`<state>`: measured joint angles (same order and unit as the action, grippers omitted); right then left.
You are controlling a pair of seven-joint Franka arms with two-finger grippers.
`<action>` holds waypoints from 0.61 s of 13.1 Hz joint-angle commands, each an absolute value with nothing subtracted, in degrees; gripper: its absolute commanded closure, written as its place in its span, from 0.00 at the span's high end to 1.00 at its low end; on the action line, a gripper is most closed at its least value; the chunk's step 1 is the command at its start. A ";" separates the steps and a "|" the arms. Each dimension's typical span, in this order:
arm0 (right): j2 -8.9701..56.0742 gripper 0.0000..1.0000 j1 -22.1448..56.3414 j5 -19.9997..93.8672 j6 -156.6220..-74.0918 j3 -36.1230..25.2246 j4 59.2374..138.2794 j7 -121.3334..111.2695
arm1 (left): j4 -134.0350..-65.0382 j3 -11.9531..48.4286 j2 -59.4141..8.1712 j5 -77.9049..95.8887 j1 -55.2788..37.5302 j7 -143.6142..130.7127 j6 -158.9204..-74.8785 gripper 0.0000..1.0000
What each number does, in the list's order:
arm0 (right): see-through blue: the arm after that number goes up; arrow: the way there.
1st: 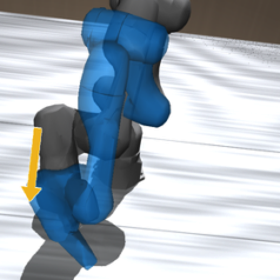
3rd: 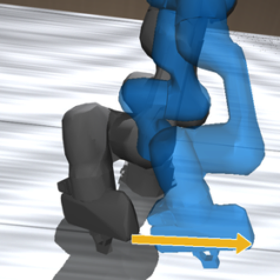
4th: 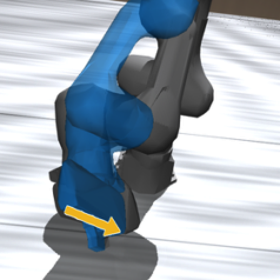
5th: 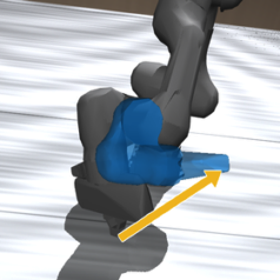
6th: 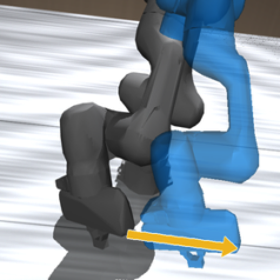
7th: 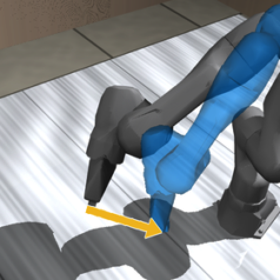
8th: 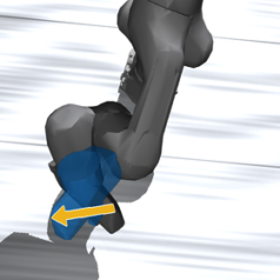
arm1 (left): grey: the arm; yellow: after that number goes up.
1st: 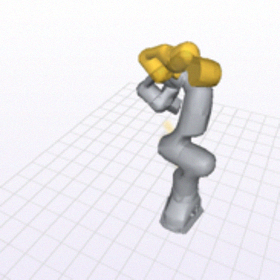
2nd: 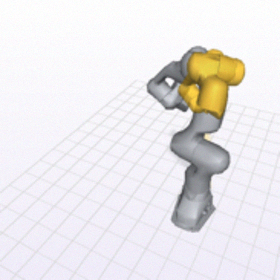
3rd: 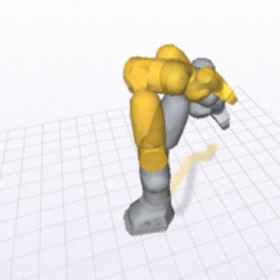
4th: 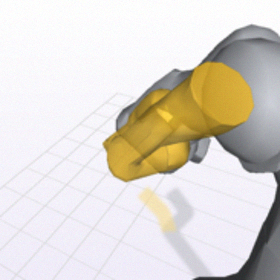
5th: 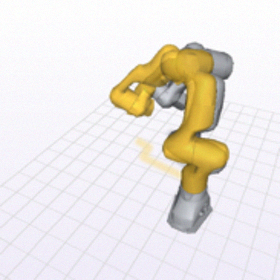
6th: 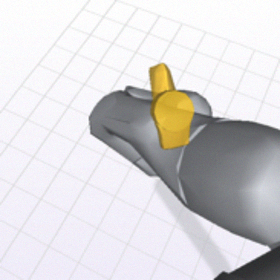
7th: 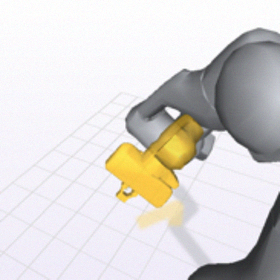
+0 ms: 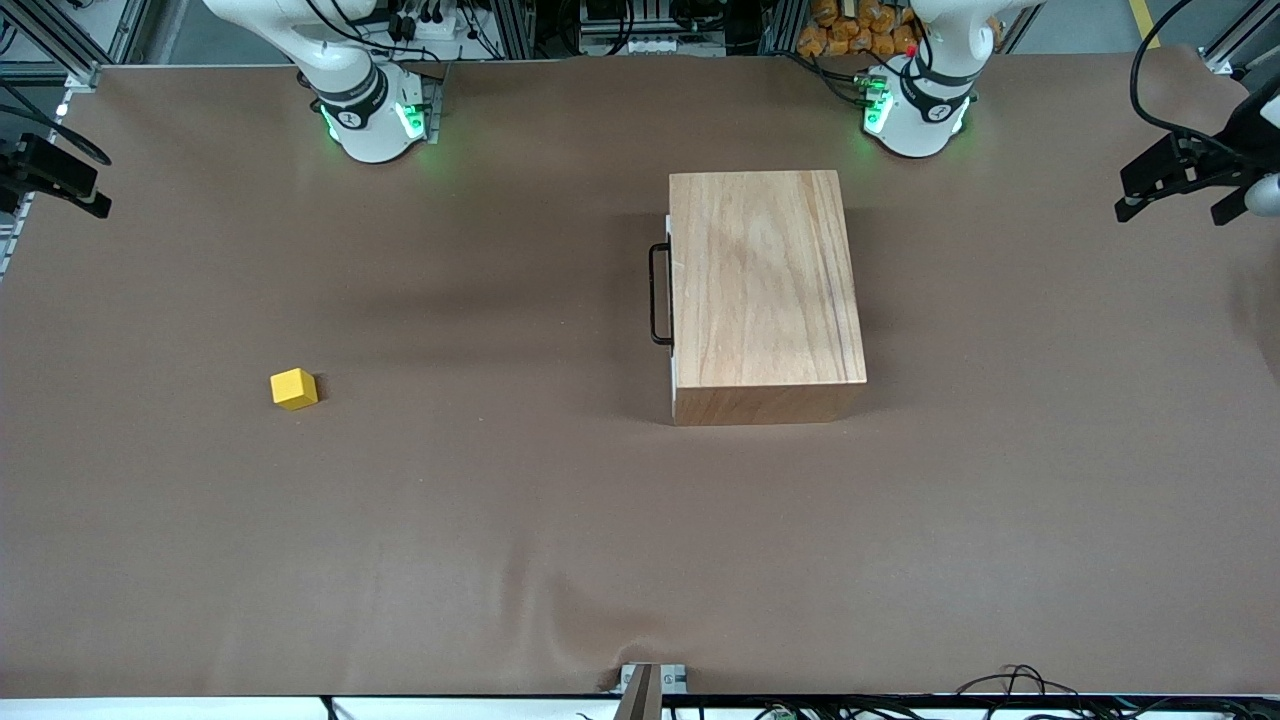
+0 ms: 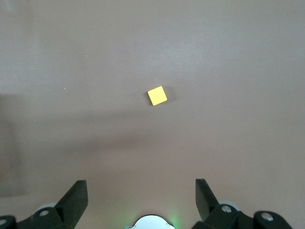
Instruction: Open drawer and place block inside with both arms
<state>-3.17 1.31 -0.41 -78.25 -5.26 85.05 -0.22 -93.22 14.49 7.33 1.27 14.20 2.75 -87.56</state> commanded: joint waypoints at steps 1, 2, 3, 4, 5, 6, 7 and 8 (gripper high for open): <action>-4.48 1.00 1.67 -1.67 -78.22 -5.27 86.22 0.00 | -91.41 15.03 6.24 -0.09 14.33 1.41 -86.93 1.00; -4.48 1.00 1.58 -1.67 -78.22 -5.36 86.22 0.00 | -91.41 15.03 6.24 -0.09 14.33 1.06 -86.92 1.00; -4.57 1.00 1.67 -1.67 -78.22 -5.36 86.22 0.00 | -91.32 15.03 6.24 -0.09 14.33 0.88 -86.84 1.00; -4.48 1.00 1.67 -1.67 -78.22 -5.27 86.22 0.00 | -91.32 15.03 6.24 0.00 14.33 0.88 -86.75 1.00; -4.48 1.00 1.67 -1.67 -78.22 -5.27 86.22 0.00 | -91.23 14.94 6.24 -0.09 14.41 1.05 -86.75 1.00; -4.48 1.00 1.58 -1.67 -78.22 -5.27 86.22 0.00 | -91.06 14.94 6.24 -0.70 14.33 1.05 -86.75 1.00; -4.48 1.00 1.67 -1.67 -78.22 -5.27 86.22 0.00 | -91.05 14.94 6.24 -0.96 14.33 1.05 -86.75 1.00; -4.48 1.00 1.58 -1.67 -78.22 -5.36 86.22 0.00 | -91.05 15.03 6.07 -0.88 14.15 0.88 -86.75 1.00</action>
<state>-3.17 1.31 -0.41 -78.25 -5.27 85.07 -0.22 -92.82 14.51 6.96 0.56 14.19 2.05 -87.56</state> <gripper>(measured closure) 0.000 0.000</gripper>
